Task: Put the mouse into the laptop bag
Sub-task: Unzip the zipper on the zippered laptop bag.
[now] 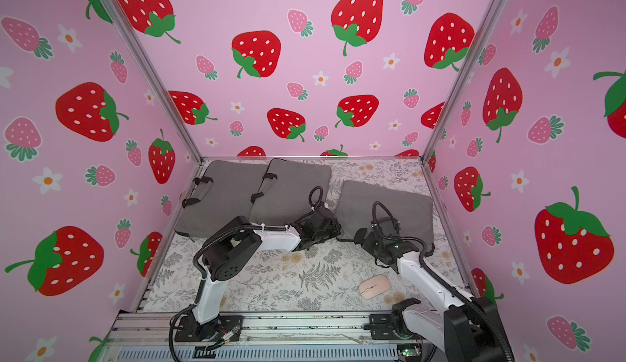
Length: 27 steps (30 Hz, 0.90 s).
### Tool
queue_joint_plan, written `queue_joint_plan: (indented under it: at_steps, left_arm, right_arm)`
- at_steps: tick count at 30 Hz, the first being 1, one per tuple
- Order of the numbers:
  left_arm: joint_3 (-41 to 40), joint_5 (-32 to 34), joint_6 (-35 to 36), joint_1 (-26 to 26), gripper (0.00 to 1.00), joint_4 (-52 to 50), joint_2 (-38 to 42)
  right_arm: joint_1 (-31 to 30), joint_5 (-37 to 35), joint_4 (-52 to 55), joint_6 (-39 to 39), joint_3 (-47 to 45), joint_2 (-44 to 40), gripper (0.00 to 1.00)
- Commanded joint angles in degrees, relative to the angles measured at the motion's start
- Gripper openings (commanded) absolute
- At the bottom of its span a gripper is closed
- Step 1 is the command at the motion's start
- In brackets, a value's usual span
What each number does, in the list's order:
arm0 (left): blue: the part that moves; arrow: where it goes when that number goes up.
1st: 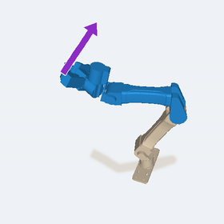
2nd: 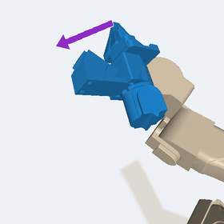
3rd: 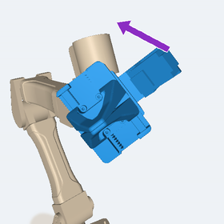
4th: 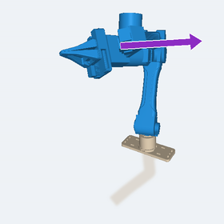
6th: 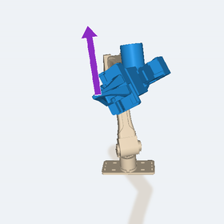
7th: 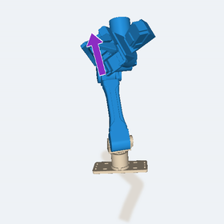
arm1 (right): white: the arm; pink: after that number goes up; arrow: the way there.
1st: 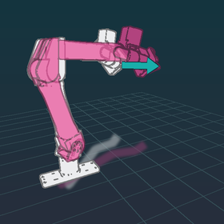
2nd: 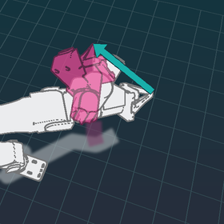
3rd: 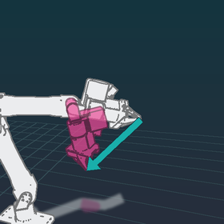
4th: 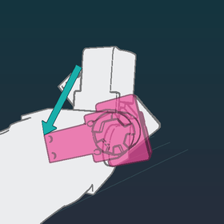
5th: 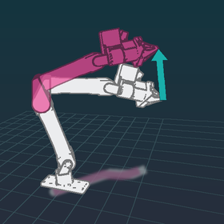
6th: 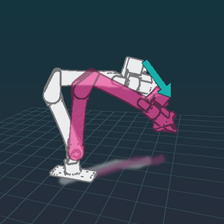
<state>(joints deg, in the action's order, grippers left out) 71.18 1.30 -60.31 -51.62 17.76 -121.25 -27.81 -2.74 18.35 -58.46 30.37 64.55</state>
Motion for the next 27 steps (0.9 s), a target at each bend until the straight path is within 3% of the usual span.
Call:
queue_joint_plan:
  at_steps: [1, 3, 4, 6, 12, 19, 21, 23, 27]
  left_arm:
    - [2.26, -6.73, -0.56, -4.34, 0.0, 2.32, 0.52]
    - [2.29, -4.97, 0.02, -4.98, 0.03, 0.15, 1.25]
    - [2.17, -4.38, 0.26, -5.07, 0.14, -0.23, 1.57]
    - [1.28, -3.86, 0.18, -4.83, 0.25, -0.35, 2.35]
    - [-1.48, -3.06, 1.3, -2.44, 0.34, -0.1, 5.97]
    - [-0.91, -4.51, 1.76, 0.58, 0.4, -0.98, 5.52]
    - [0.86, -5.87, 1.91, 1.11, 0.41, -1.69, 3.83]
    - [2.67, -10.62, 0.84, 2.01, 0.48, 0.69, 1.17]
    - [5.37, -14.38, -1.7, 2.46, 0.51, 4.32, -2.74]
  right_arm:
    - [-4.35, 2.7, -3.78, 0.22, 3.62, 3.03, 0.0]
    - [-4.36, 3.11, -3.32, 0.19, 3.67, 4.18, 0.0]
    - [-4.36, 2.89, -3.59, 0.06, 2.97, 3.91, 0.0]
    - [-4.38, 2.08, -4.31, -0.51, 0.69, 2.0, 0.0]
    - [-2.33, -3.88, 1.6, 0.16, -2.15, -5.58, 0.0]
    - [13.28, -6.66, 10.81, 1.68, -5.14, -15.93, 0.0]
    - [18.9, -4.12, 11.09, 2.96, -6.38, -17.03, 0.0]
    - [23.35, -0.29, 11.05, 4.32, -7.15, -17.59, 0.0]
    - [25.42, 2.14, 11.07, 5.27, -7.87, -18.56, 0.0]
